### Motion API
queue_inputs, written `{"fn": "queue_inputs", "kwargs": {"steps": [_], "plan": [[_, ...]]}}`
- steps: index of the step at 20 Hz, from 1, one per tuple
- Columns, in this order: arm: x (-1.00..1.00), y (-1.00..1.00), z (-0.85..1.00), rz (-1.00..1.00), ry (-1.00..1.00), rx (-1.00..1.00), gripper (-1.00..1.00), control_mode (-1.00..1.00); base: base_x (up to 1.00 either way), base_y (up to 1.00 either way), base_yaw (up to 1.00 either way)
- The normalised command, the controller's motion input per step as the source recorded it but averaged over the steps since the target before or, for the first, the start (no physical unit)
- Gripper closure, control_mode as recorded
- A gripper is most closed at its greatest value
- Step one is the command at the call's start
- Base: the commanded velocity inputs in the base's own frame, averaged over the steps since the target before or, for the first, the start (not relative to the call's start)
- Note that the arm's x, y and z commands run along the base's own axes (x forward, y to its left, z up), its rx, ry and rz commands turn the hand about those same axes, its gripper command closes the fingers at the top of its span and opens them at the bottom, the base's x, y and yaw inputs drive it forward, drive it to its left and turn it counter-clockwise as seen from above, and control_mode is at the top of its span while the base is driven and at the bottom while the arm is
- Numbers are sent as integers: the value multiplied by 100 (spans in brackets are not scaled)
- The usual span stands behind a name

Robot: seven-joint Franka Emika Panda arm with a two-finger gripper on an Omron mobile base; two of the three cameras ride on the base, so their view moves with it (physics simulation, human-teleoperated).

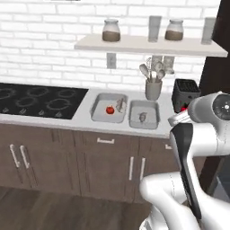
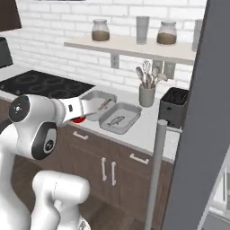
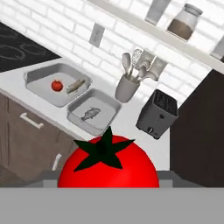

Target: Place one tomato and one fish in each tupperware on the nearby counter, to pack two identical lunches.

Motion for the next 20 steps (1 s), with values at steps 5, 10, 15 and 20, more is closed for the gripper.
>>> {"fn": "queue_inputs", "kwargs": {"steps": [5, 10, 15, 20], "plan": [[0, 0, 0, 0, 0, 0, 100, 100, 82, 50, -71], [0, 0, 0, 0, 0, 0, 100, 100, 67, 89, -43], [0, 0, 0, 0, 0, 0, 100, 100, 57, 49, -11], [52, -18, -14, 0, 21, 4, 100, -100, 12, 0, 0]]}}
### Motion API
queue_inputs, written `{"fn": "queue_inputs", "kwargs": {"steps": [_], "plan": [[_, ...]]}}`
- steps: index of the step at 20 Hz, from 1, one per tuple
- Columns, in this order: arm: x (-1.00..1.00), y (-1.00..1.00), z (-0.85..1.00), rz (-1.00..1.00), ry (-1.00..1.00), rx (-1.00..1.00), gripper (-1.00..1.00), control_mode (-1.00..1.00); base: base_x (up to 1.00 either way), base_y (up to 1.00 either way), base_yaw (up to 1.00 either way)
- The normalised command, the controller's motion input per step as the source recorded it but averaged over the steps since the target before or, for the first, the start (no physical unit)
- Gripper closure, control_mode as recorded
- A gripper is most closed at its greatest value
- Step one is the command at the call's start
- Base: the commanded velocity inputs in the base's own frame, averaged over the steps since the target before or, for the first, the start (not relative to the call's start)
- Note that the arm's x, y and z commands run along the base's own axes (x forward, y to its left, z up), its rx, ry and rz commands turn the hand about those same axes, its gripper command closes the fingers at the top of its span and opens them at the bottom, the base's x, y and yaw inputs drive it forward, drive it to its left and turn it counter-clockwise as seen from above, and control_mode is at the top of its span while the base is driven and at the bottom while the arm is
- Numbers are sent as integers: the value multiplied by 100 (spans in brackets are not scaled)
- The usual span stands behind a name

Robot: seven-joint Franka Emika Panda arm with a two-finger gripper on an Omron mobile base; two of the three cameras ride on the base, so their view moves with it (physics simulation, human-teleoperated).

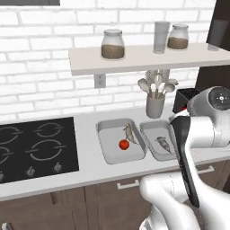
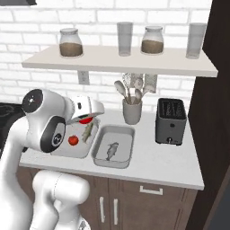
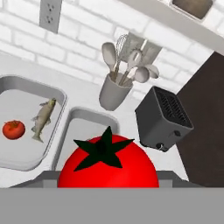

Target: Place one tomato and one fish in each tupperware on the nearby counter, to pack two identical lunches.

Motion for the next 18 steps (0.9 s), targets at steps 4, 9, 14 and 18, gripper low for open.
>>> {"fn": "queue_inputs", "kwargs": {"steps": [4, 9, 14, 18], "plan": [[50, -23, -48, 0, 35, 15, 100, -100, 0, 0, 0], [75, -9, -91, 0, 36, 34, 100, -100, 0, 0, 0], [82, -15, -53, -3, 15, 40, 100, -100, 0, 0, 0], [68, -11, -28, -9, 1, 5, 100, -100, 0, 0, 0]]}}
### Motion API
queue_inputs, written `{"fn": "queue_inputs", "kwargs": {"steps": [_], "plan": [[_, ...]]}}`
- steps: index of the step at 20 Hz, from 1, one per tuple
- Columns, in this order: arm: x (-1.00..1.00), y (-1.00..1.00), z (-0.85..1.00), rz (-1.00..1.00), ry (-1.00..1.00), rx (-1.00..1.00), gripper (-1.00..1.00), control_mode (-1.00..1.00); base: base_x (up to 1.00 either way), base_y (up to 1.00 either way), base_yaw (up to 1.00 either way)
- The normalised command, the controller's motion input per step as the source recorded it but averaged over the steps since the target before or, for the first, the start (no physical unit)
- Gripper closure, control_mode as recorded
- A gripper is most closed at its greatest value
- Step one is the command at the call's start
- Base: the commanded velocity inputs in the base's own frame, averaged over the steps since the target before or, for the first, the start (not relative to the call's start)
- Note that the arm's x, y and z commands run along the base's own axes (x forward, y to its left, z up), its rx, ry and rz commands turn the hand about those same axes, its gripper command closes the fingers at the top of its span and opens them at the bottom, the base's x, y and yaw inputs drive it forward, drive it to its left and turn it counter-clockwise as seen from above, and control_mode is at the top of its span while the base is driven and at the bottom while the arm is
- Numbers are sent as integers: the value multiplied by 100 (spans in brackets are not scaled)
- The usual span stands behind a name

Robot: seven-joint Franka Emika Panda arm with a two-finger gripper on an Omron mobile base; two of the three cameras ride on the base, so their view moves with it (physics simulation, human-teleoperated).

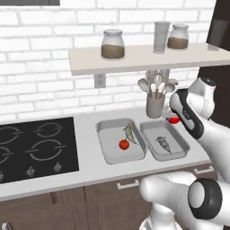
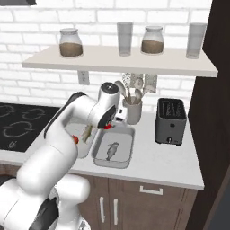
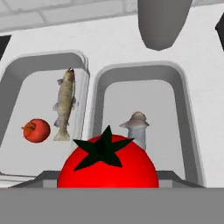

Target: Place one tomato and one fish in each tupperware on the nearby counter, to pack two identical lunches.

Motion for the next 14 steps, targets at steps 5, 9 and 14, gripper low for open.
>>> {"fn": "queue_inputs", "kwargs": {"steps": [5, 9, 14], "plan": [[73, 0, -46, -9, 0, 0, 100, -100, 0, 0, 0], [29, -28, -60, -10, 0, 0, 100, -100, 0, 0, 0], [17, -35, -56, -9, 3, 0, 100, -100, 0, 0, 0]]}}
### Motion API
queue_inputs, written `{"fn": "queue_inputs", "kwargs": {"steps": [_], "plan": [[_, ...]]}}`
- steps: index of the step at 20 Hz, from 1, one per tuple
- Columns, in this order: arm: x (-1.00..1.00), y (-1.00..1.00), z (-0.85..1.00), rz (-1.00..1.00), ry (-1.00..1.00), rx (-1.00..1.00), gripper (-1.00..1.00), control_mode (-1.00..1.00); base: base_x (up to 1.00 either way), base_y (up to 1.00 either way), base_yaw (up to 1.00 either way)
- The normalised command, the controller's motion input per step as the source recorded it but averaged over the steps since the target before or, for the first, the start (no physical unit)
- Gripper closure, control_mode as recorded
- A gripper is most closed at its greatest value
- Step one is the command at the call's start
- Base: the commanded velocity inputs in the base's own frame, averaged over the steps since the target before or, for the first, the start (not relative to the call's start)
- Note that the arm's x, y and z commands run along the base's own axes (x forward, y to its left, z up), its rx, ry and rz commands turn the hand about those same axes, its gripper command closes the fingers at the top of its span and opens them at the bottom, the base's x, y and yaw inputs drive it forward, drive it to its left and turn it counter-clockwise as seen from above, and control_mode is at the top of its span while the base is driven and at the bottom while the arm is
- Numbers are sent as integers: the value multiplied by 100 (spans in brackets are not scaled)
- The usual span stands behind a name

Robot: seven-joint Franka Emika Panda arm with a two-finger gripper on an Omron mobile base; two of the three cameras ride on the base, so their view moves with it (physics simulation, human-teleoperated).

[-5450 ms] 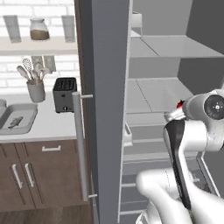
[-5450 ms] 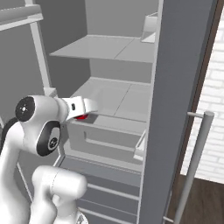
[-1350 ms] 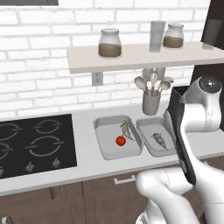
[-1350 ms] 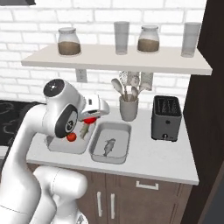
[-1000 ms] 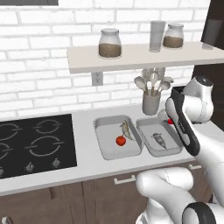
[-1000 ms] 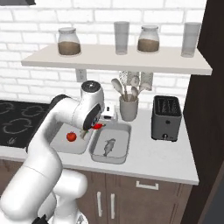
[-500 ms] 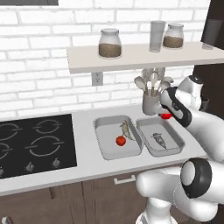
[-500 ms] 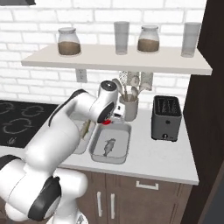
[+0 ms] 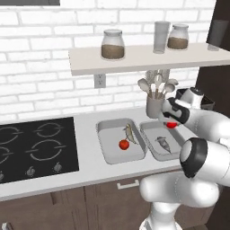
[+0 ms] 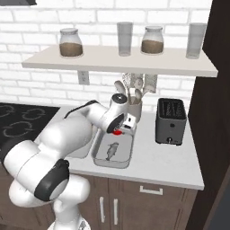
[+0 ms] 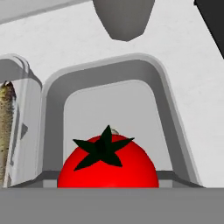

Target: Place one tomato and one fish in each tupperware on the nearby counter, to pack two identical lunches.

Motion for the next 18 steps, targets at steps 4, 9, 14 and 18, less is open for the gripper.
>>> {"fn": "queue_inputs", "kwargs": {"steps": [4, 9, 14, 18], "plan": [[28, 2, -27, 0, 0, 0, 100, -100, 0, 0, 0], [28, 3, -25, 0, 0, 0, 100, -100, 0, 0, 0], [23, 0, -31, 0, 0, 0, 100, -100, 0, 0, 0], [26, 0, -26, 0, 0, 0, 100, -100, 0, 0, 0]]}}
